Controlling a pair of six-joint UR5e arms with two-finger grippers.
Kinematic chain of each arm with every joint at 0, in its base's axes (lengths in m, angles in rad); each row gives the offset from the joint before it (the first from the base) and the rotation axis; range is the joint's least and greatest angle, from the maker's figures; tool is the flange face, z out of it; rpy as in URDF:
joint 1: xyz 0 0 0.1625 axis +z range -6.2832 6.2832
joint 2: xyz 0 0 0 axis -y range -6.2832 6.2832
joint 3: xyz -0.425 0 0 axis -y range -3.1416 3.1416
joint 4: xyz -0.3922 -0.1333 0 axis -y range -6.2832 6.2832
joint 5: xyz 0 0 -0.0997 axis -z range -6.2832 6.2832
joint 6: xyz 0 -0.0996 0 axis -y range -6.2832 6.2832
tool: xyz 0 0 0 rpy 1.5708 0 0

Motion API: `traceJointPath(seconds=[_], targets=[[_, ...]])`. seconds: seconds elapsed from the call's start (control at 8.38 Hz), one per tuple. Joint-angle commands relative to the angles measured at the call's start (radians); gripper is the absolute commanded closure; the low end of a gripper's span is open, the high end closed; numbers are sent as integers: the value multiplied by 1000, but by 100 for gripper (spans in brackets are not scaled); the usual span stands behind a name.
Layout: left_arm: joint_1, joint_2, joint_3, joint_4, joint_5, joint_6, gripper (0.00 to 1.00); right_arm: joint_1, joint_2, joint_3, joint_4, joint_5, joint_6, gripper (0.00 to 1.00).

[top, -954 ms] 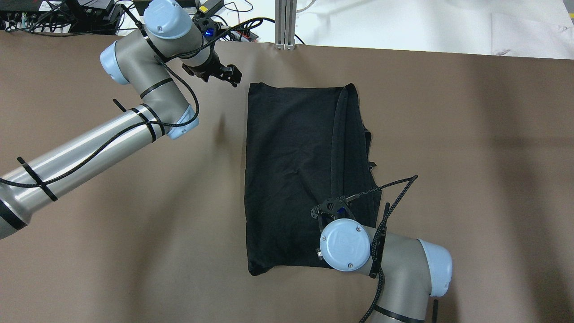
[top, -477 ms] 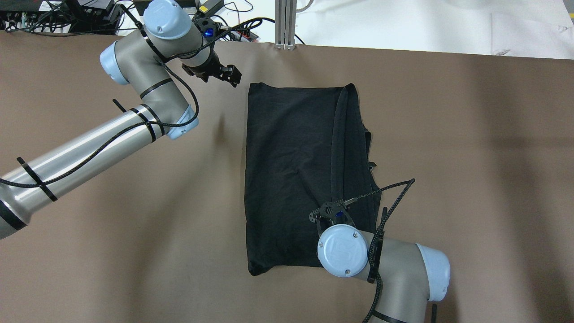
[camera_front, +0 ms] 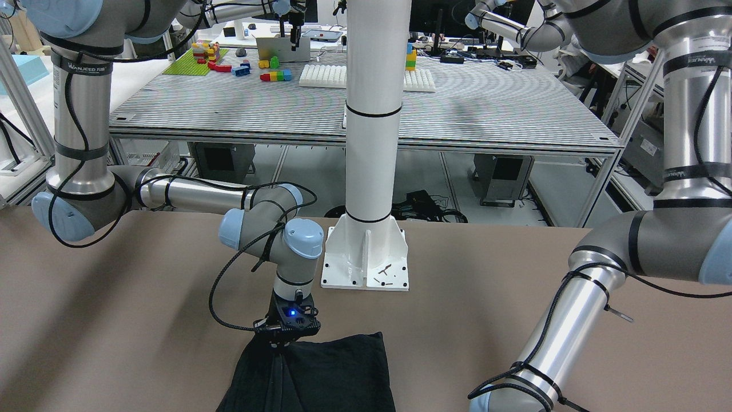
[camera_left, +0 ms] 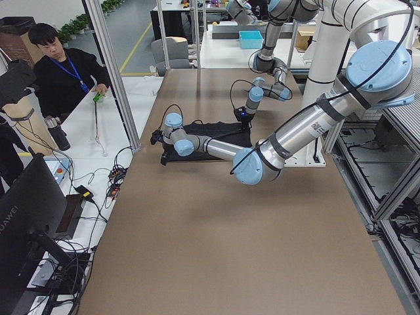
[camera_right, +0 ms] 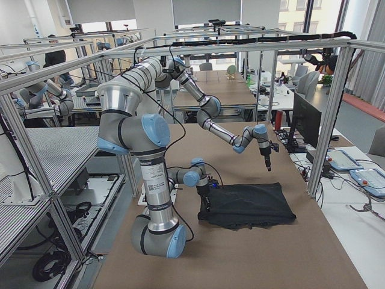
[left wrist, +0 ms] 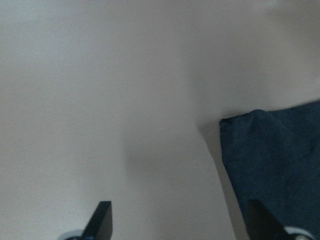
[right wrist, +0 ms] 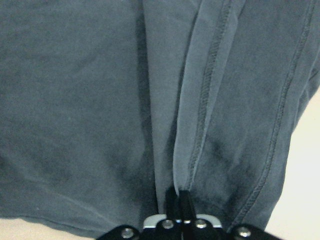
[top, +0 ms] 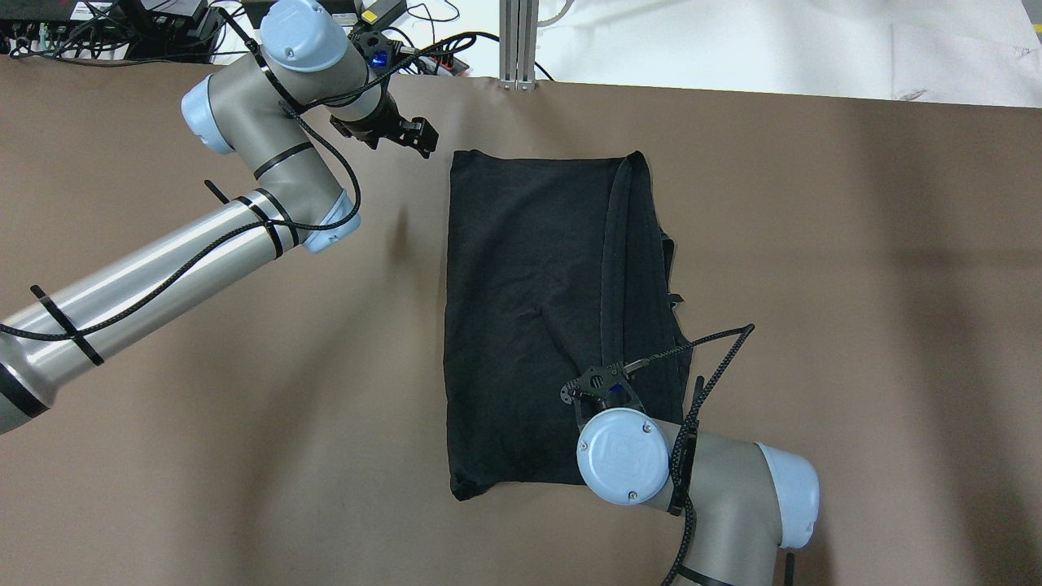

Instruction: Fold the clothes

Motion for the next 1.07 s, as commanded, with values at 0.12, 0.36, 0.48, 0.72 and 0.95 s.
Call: traceJointPath(seconds=[0.12, 0.36, 0.48, 0.72, 0.95], targets=[[2, 6, -1, -3, 0, 0, 6, 2, -11, 10, 2, 0, 0, 100], [12, 35, -39, -5, 2, -2, 6, 5, -98, 79, 3, 5, 0, 100], [12, 35, -41, -5, 2, -2, 6, 5, -146, 108, 6, 2, 0, 100], [12, 35, -41, -5, 2, -2, 6, -1, -188, 125, 6, 0, 12, 98], [12, 35, -41, -5, 0, -2, 6, 0, -177, 139, 6, 8, 17, 48]])
